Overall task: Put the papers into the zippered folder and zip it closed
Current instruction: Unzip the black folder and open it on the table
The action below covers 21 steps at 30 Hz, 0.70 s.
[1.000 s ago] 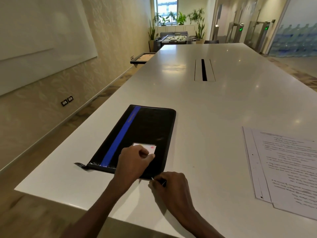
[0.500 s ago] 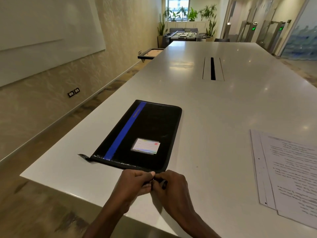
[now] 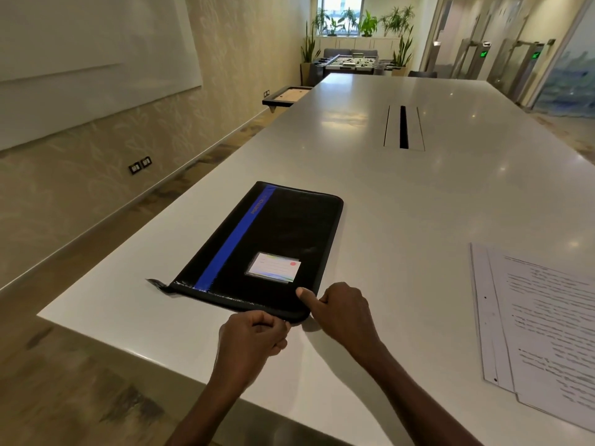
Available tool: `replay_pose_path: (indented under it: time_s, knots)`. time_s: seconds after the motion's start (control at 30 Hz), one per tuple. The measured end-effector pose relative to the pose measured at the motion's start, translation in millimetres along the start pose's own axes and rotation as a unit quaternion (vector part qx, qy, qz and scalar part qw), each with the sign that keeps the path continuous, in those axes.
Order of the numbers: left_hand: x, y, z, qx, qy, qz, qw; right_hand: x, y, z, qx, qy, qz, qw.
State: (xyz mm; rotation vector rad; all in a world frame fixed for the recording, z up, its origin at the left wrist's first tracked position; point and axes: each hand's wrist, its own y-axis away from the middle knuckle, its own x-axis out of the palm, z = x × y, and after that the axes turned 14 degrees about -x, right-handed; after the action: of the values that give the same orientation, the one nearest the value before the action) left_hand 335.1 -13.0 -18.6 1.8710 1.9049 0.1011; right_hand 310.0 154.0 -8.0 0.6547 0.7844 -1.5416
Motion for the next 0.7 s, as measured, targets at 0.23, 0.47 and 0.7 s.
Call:
replay_pose_path:
  time_s: [0.23, 0.47, 0.7]
  knots:
    - [1, 4, 3, 0.109, -0.143, -0.122, 0.976, 16, -17, 1, 0.090, -0.136, 0.022, 0.986]
    - [-10, 2, 6, 0.113, -0.190, -0.200, 0.954, 19, -17, 0, 0.095, -0.178, 0.006, 0.979]
    - [-26, 0, 8, 0.106, -0.183, -0.248, 0.945, 16, -15, -2, 0.089, -0.176, -0.008, 0.980]
